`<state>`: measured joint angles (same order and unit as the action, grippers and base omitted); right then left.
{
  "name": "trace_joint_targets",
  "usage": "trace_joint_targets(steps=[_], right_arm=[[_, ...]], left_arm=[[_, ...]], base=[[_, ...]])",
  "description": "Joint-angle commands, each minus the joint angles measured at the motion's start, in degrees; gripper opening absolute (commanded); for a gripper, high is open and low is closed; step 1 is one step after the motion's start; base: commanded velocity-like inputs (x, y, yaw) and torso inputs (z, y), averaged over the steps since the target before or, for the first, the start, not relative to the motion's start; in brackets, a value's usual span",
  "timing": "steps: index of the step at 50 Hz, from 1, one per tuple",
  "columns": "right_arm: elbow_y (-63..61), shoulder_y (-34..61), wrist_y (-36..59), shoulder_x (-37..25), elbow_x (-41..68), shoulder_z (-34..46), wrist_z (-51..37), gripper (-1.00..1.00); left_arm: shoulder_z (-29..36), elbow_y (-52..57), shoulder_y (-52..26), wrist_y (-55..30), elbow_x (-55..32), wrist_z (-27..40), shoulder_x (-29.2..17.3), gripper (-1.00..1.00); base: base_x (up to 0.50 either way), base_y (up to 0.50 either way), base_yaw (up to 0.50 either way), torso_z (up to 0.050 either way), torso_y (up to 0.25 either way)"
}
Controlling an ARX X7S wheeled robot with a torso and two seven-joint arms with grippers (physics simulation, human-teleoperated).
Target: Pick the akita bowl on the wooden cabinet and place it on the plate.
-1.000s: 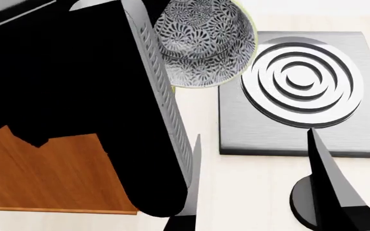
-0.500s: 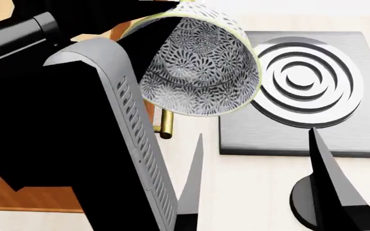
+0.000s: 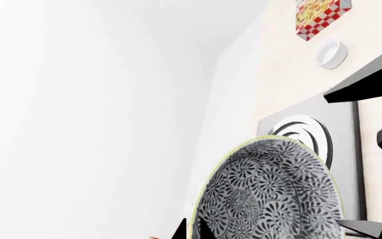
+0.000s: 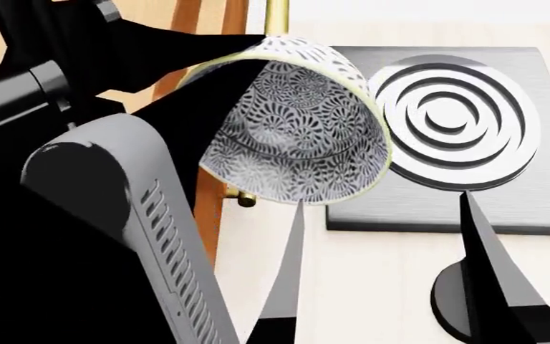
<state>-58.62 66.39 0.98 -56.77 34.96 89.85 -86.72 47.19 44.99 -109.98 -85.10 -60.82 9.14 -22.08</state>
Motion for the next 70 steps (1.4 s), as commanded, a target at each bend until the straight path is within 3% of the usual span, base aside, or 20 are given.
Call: trace_joint_targets(steps=[1, 26, 35, 36, 49, 55, 62, 70], right_arm=[[-0.1, -0.4, 0.3, 0.0, 0.1, -0.5, 0.1, 1.00], [-0.1, -0.9, 0.6, -0.2, -0.1, -1.2, 0.3, 1.00], [0.6, -1.8, -0.4, -0.3, -0.3, -1.5, 0.7, 1.00], [1.2, -2.2, -1.5, -0.7, 0.0, -1.9, 0.3, -1.00], [0.8, -2.4, -0.4, -0.5, 0.8, -2.8, 0.3, -1.00], [-0.4, -1.3, 8.4, 0.9, 2.6, -3.8, -2.8, -1.00], [-1.0, -7.7, 14.3, 1.1, 6.7, -14.4, -3.2, -1.00], [-1.0, -9.5, 15.7, 1.6, 9.7, -19.0, -2.9, -1.00]], left_arm=[[-1.4, 1.2, 1.2, -0.4, -1.0, 2.5, -0.9, -1.00], [-2.8, 3.7, 2.6, -1.5, -11.2, 10.3, 0.7, -1.00], [-1.6, 3.2, 2.3, 0.1, -10.7, 10.5, -0.5, -1.00], [-1.6, 3.1, 2.3, 0.2, -10.7, 10.7, -0.6, -1.00], [-1.0, 2.9, 2.1, 1.3, -11.8, 11.7, -1.4, -1.00], [-0.7, 2.8, 2.0, 1.6, -12.3, 12.4, -1.6, -1.00], [-0.4, 2.8, 2.0, 2.1, -12.9, 13.1, -1.8, -1.00], [0.0, 2.8, 2.1, 2.5, -13.7, 14.0, -2.1, -1.00]], base=[[0.00, 0.00, 0.00, 0.000, 0.000], [0.00, 0.00, 0.00, 0.000, 0.000], [0.00, 0.00, 0.00, 0.000, 0.000], [0.00, 0.00, 0.00, 0.000, 0.000], [0.00, 0.00, 0.00, 0.001, 0.001], [0.00, 0.00, 0.00, 0.000, 0.000], [0.00, 0.00, 0.00, 0.000, 0.000], [0.00, 0.00, 0.00, 0.000, 0.000]])
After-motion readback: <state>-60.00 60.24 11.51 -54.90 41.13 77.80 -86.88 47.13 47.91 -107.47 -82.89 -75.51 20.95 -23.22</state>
